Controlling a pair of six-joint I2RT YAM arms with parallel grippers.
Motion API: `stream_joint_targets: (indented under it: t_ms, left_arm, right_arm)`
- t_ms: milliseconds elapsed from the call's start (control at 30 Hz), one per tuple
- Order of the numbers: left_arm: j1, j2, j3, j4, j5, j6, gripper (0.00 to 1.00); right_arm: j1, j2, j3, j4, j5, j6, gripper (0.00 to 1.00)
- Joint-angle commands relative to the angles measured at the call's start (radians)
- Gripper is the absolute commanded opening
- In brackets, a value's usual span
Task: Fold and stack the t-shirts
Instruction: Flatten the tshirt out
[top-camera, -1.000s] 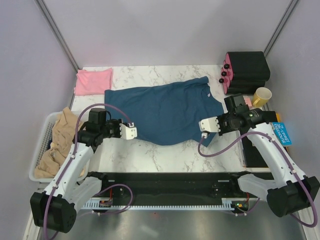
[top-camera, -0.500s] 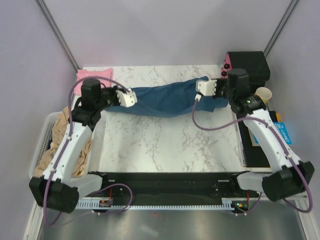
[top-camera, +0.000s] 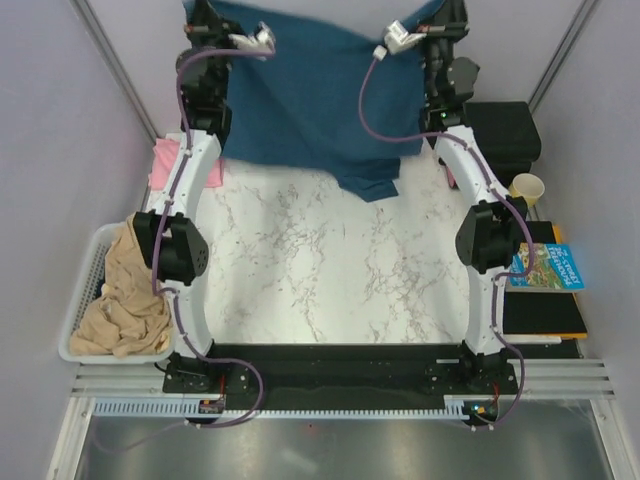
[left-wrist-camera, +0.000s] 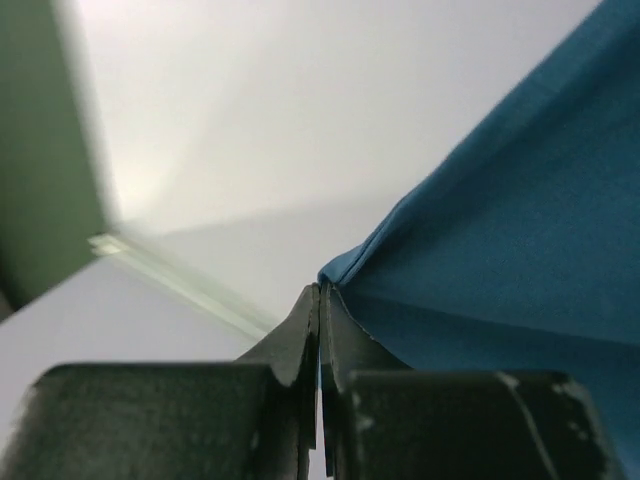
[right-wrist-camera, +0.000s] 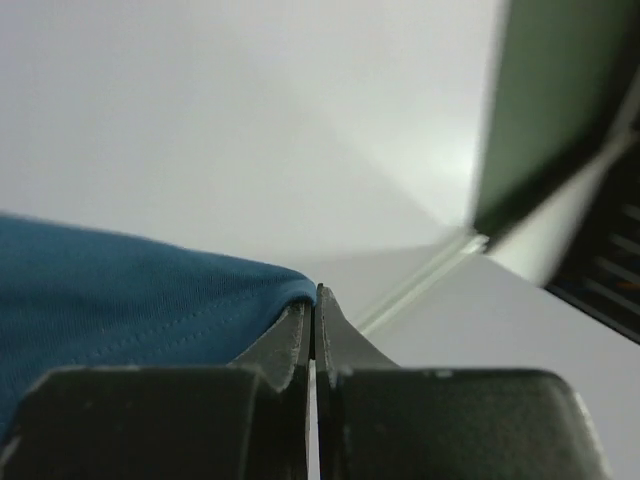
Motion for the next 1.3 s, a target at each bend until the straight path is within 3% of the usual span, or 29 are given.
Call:
stream_joint_targets:
  t_ms: [0, 67, 100, 167, 200, 267, 300, 333, 367, 400, 433, 467, 600, 767, 800, 833, 900, 933, 1133, 1267]
  left_arm:
    - [-0.010, -0.089, 0.303, 0.391, -0.065, 0.099, 0.02]
    - [-0.010, -0.214, 0.182, 0.491, -0.038, 0.103, 0.02]
    - [-0.010, -0.259, 0.022, 0.514, -0.018, 0.098, 0.02]
    - [-0.013, -0.403, -0.164, 0.565, -0.007, 0.086, 0.02]
    - [-0.014, -0.454, -0.359, 0.568, -0.011, 0.065, 0.02]
    - [-0.018, -0.538, -0.567, 0.558, -0.022, 0.037, 0.02]
    - [-0.018, -0.634, -0.786, 0.551, -0.015, 0.006, 0.02]
    - [-0.022, -0.679, -0.894, 0.538, 0.001, -0.005, 0.02]
    - [-0.024, -0.733, -0.995, 0.499, 0.019, -0.024, 0.02]
    - [-0.028, -0.823, -1.176, 0.460, 0.033, -0.061, 0.02]
    - [-0.057, -0.876, -1.246, 0.409, 0.033, -0.087, 0.02]
    - [-0.071, -0.922, -1.359, 0.269, 0.033, -0.136, 0.02]
    - [-0.105, -1.124, -1.560, -0.049, 0.145, -0.230, 0.02]
    - [-0.125, -1.344, -1.633, -0.485, 0.278, -0.151, 0.02]
    - [-0.126, -1.367, -1.627, -0.551, 0.325, -0.137, 0.02]
    - [-0.126, -1.387, -1.613, -0.684, 0.347, -0.112, 0.02]
    - [-0.125, -1.422, -1.573, -0.783, 0.387, -0.094, 0.02]
    - [-0.126, -1.425, -1.561, -0.868, 0.396, -0.085, 0.02]
    - [-0.125, -1.393, -1.471, -1.010, 0.390, -0.066, 0.02]
    - [-0.125, -1.353, -1.385, -1.259, 0.393, 0.051, 0.02]
  right_arm:
    - [0.001, -0.065, 0.256, 0.336, -0.025, -0.089, 0.00]
    - [0.001, -0.199, 0.119, 0.376, -0.027, -0.080, 0.00]
    - [0.004, -0.252, -0.061, 0.399, -0.018, -0.070, 0.00]
    - [0.008, -0.406, -0.244, 0.416, -0.007, -0.038, 0.00]
    - [0.007, -0.449, -0.414, 0.427, -0.002, -0.030, 0.00]
    - [0.008, -0.562, -0.580, 0.418, 0.004, 0.002, 0.00]
    - [0.008, -0.601, -0.733, 0.397, 0.005, 0.016, 0.00]
    - [0.008, -0.680, -0.806, 0.369, -0.001, 0.051, 0.00]
    - [0.008, -0.723, -0.943, 0.334, -0.008, 0.065, 0.00]
    - [0.008, -0.804, -1.004, 0.271, -0.018, 0.084, 0.00]
    - [0.010, -0.846, -1.063, 0.224, -0.039, 0.110, 0.00]
    - [0.008, -0.889, -1.164, 0.172, -0.057, 0.128, 0.00]
    - [0.005, -1.119, -1.331, -0.260, -0.122, 0.185, 0.00]
    - [0.002, -1.326, -1.448, -0.745, -0.223, 0.138, 0.00]
    - [0.001, -1.377, -1.443, -0.944, -0.257, 0.095, 0.00]
    - [0.001, -1.397, -1.431, -1.044, -0.271, 0.079, 0.00]
    - [0.001, -1.435, -1.391, -1.288, -0.294, 0.034, 0.00]
    - [0.001, -1.440, -1.376, -1.367, -0.295, 0.009, 0.00]
    - [0.001, -1.420, -1.270, -1.706, -0.274, -0.050, 0.00]
    - [0.001, -1.385, -1.192, -1.872, -0.269, -0.083, 0.00]
